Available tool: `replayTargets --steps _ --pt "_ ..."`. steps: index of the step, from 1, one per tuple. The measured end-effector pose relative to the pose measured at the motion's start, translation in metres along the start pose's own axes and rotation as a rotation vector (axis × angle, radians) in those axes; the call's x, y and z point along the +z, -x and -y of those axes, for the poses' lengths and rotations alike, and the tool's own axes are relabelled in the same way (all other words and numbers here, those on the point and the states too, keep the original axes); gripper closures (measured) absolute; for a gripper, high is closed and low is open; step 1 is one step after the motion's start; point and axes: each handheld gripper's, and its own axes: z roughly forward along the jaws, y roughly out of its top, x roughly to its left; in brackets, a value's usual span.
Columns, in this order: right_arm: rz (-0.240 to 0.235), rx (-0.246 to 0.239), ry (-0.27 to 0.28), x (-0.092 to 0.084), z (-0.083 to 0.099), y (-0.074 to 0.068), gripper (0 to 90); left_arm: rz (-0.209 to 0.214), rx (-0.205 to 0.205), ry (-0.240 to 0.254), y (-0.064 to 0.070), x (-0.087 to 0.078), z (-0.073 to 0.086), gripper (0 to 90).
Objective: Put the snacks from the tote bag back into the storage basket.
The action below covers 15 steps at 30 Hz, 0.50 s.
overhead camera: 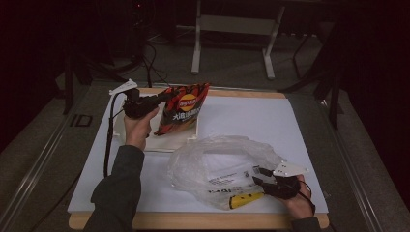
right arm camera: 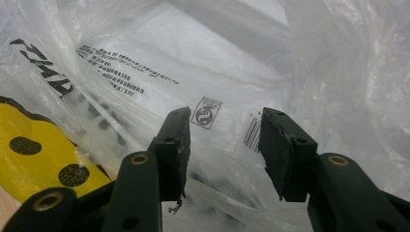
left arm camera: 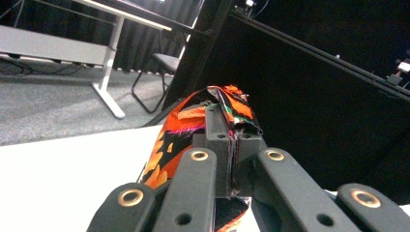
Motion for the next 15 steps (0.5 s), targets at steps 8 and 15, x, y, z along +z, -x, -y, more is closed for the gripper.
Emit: replayTargets --steps 8,15 --pt "-0.001 0.000 0.002 0.000 0.001 0.000 54.1 -0.004 -0.010 -0.019 -0.004 0.005 0.005 89.4" --pt "-0.001 0.003 0.002 0.000 0.001 0.001 54.0 -0.006 -0.040 -0.011 -0.011 0.007 0.011 89.3"
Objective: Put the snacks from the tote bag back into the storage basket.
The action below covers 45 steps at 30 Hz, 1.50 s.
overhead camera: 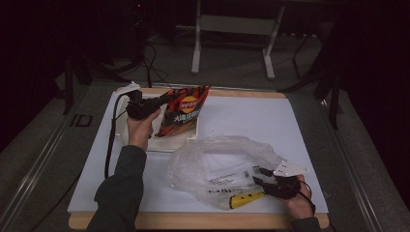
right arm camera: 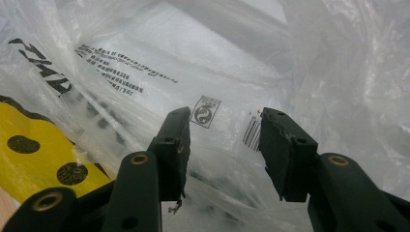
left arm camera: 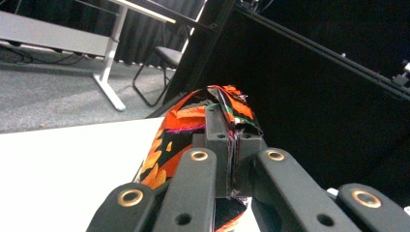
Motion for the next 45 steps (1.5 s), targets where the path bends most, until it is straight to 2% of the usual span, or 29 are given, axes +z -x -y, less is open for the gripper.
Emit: replayTargets --steps 3,11,13,17,23,25,26,27,28,32,34,37,45 --pt "-0.001 0.000 -0.001 0.000 0.000 0.000 54.0 -0.011 -0.021 0.009 -0.005 -0.001 0.002 89.1" --pt "-0.002 -0.002 -0.001 0.001 0.000 0.000 54.0 -0.088 -0.030 0.002 -0.012 -0.003 0.005 85.0" --pt "-0.001 -0.001 -0.004 0.001 -0.001 0.000 53.9 -0.132 -0.023 -0.004 -0.012 -0.003 0.005 78.4" --pt "-0.002 -0.002 -0.004 0.001 -0.001 0.000 54.0 -0.192 -0.003 -0.029 -0.014 -0.002 0.006 68.9" --pt "-0.003 -0.003 -0.003 0.001 0.000 0.000 53.9 -0.250 0.028 -0.079 -0.014 0.004 0.010 62.2" --pt "-0.001 -0.002 -0.005 0.001 0.000 0.001 53.9 -0.285 0.049 -0.094 -0.013 0.005 0.012 60.4" --pt "-0.001 -0.002 -0.005 0.001 0.000 0.001 53.9 -0.285 0.049 -0.094 -0.013 0.005 0.012 59.3" --pt "0.000 -0.002 -0.005 0.000 0.000 0.001 53.9 -0.340 0.074 -0.118 -0.013 0.007 0.014 59.3" --pt "0.000 0.002 -0.005 0.000 0.001 0.001 53.9 -0.347 0.077 -0.124 -0.013 0.007 0.014 56.4" --pt "0.000 -0.001 -0.005 0.000 0.001 0.001 53.9 -0.377 0.096 -0.148 -0.014 0.008 0.018 55.0" --pt "-0.001 -0.001 -0.004 0.001 0.001 0.001 53.9 -0.402 0.074 -0.129 -0.018 0.007 0.023 54.4" --pt "-0.003 -0.003 -0.003 0.001 0.001 0.001 53.9 -0.420 0.057 -0.141 -0.024 0.006 0.028 53.5" --pt "-0.004 0.002 -0.005 0.002 0.001 0.000 53.8 -0.463 0.074 -0.181 -0.027 0.007 0.032 53.1"
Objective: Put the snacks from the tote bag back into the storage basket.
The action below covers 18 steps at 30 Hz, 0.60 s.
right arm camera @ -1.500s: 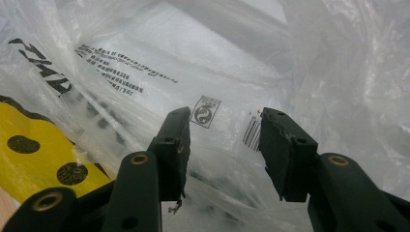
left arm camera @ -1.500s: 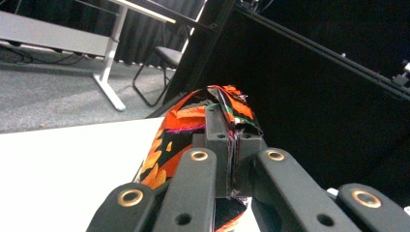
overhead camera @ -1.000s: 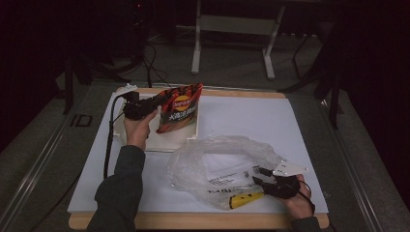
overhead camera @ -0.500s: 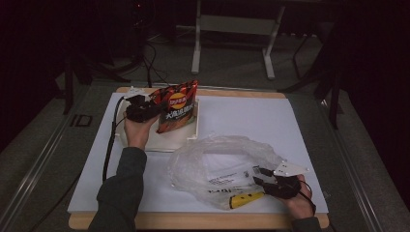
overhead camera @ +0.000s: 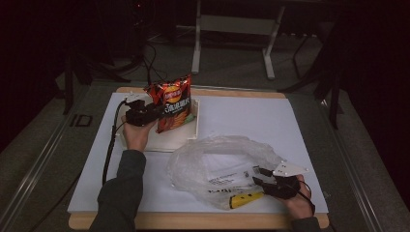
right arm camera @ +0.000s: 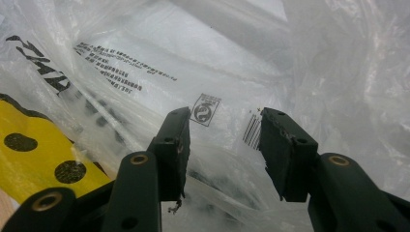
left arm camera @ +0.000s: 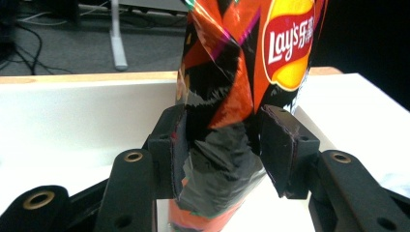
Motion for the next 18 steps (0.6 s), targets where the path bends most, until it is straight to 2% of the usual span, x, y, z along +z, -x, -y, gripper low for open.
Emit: replayTargets --steps 4,8,10,14,18 --pt "0.000 -0.001 0.000 0.000 0.001 0.000 53.7 -0.011 -0.023 -0.009 -0.003 0.003 0.001 53.1" --pt "-0.002 0.000 0.000 0.001 0.002 0.001 53.7 -0.038 -0.016 -0.028 -0.004 0.007 0.003 53.3" --pt "0.000 0.003 -0.001 0.000 0.002 0.001 53.7 -0.067 -0.016 -0.047 -0.005 0.009 0.004 55.1" --pt "0.000 0.003 0.000 0.001 0.003 0.000 53.8 -0.070 -0.030 -0.061 -0.007 0.013 0.007 55.7" --pt "-0.002 0.004 -0.002 0.001 0.003 0.000 53.8 -0.102 -0.026 -0.073 -0.007 0.014 0.007 56.9"
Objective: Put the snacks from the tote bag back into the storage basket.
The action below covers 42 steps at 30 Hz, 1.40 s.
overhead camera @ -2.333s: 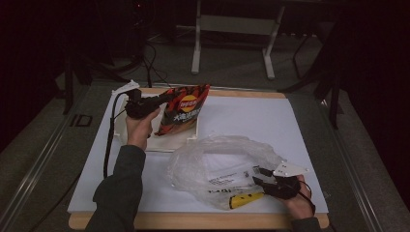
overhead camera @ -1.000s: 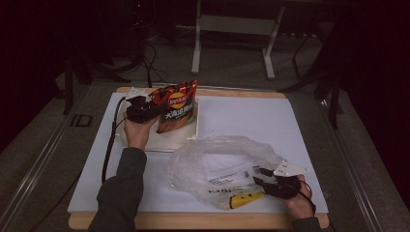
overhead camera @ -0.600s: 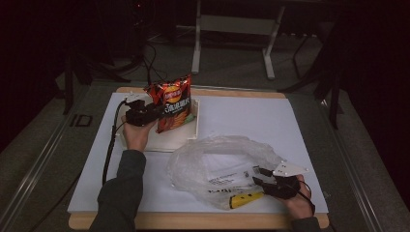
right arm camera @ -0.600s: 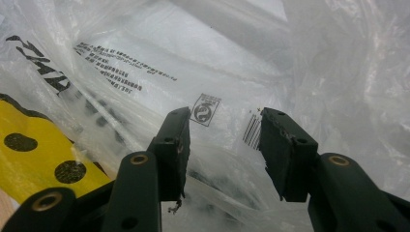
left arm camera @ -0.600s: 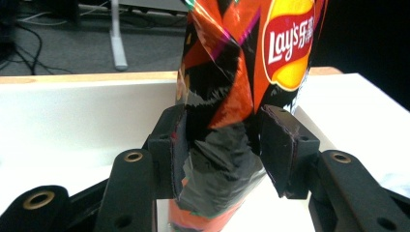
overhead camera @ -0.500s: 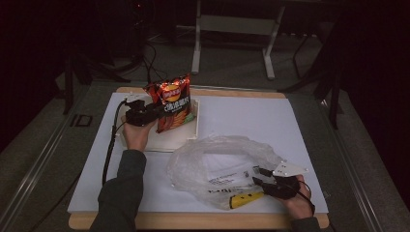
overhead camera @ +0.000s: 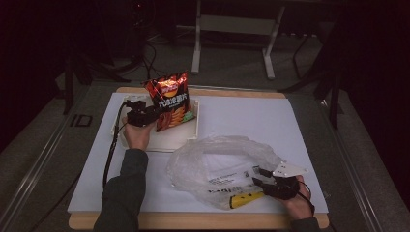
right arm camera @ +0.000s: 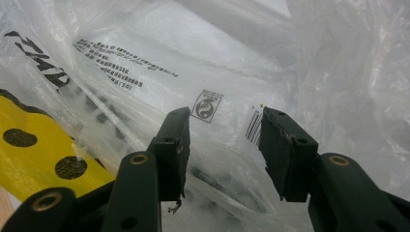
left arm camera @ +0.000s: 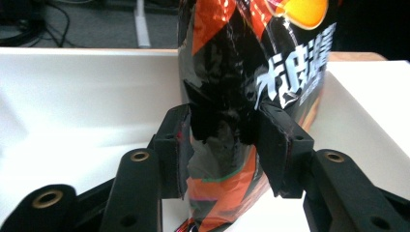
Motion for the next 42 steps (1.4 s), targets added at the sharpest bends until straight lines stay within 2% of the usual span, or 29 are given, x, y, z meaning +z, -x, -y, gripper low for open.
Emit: replayTargets --steps 3,7,10,12,17,20,24,29,33,42 --pt "0.001 0.003 0.001 0.000 0.000 0.000 53.7 -0.013 -0.025 -0.009 -0.004 0.001 0.001 57.8" --pt "0.000 0.001 0.000 0.000 0.001 0.000 53.7 -0.026 -0.025 -0.018 -0.005 0.002 0.001 58.4" --pt "0.000 0.000 0.001 0.001 0.001 0.000 53.7 -0.064 -0.064 -0.049 -0.010 0.007 0.006 59.9" --pt "-0.001 0.000 0.001 0.001 0.001 0.000 53.7 -0.062 -0.095 -0.052 -0.012 0.009 0.009 60.5" --pt "0.001 0.001 0.001 0.000 0.001 0.000 53.7 -0.091 -0.111 -0.083 -0.015 0.012 0.012 61.7" --pt "0.001 0.002 -0.001 0.000 0.002 0.000 53.7 -0.084 -0.142 -0.080 -0.017 0.011 0.014 62.2" --pt "0.000 0.000 0.000 0.000 0.001 0.000 53.7 -0.069 -0.135 -0.076 -0.015 0.011 0.014 62.2" --pt "0.002 0.000 -0.001 -0.001 0.001 0.000 53.8 -0.019 -0.123 -0.031 -0.012 0.001 0.010 60.9" --pt "0.003 -0.001 -0.003 -0.001 0.002 0.001 53.7 -0.004 -0.117 0.002 -0.012 -0.008 0.007 60.6" --pt "0.002 -0.004 -0.006 0.000 0.001 0.000 53.8 0.050 -0.056 0.031 -0.008 -0.022 0.005 66.6"
